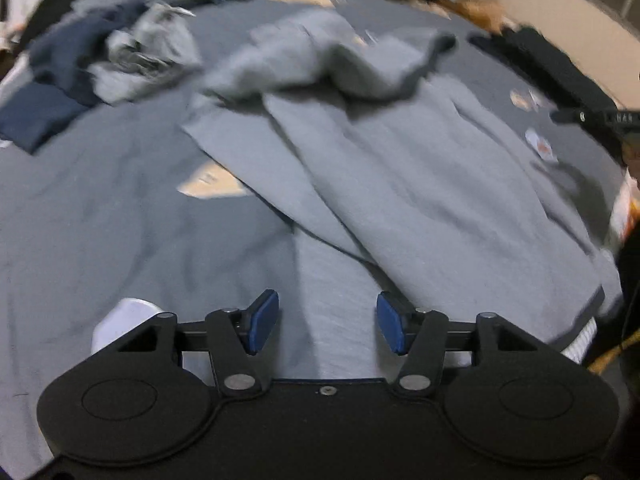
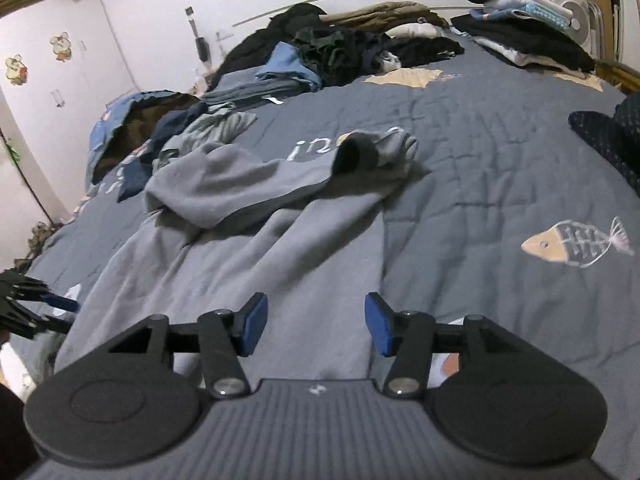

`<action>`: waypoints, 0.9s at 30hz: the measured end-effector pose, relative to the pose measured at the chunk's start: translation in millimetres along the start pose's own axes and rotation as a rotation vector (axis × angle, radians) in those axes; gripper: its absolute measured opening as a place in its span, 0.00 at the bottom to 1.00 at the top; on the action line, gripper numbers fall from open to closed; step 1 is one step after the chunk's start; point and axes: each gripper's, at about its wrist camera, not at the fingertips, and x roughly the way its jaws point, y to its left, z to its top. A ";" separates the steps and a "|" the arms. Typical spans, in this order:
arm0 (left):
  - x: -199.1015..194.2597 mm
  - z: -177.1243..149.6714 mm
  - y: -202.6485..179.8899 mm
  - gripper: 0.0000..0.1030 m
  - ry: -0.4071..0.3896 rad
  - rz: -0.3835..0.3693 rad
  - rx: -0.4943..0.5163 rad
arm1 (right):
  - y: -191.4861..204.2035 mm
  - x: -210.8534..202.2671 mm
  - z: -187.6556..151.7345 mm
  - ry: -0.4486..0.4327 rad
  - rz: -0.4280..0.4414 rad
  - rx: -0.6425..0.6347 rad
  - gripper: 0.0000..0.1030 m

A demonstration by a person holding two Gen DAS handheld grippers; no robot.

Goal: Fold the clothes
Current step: 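Lay the sweatshirt flat on the quilt and open both tools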

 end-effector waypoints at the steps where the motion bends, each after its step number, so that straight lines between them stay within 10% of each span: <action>1: 5.9 0.7 -3.8 0.52 0.016 -0.007 0.009 | 1.2 0.2 -3.1 -0.005 0.015 0.003 0.51; 6: 21.3 0.7 -15.2 0.11 0.047 0.001 0.031 | 7.7 1.4 -16.7 -0.024 0.076 0.013 0.52; 11: -28.4 -3.5 6.9 0.03 -0.037 0.076 -0.006 | 7.6 -0.4 -17.2 -0.042 0.086 0.014 0.52; 23: -175.7 -37.8 114.4 0.06 -0.063 0.540 -0.200 | 3.9 2.1 -19.6 -0.009 0.027 0.002 0.52; 27: -179.5 -43.0 101.7 0.12 -0.097 0.584 -0.224 | 2.5 0.3 -21.5 0.027 0.004 -0.013 0.52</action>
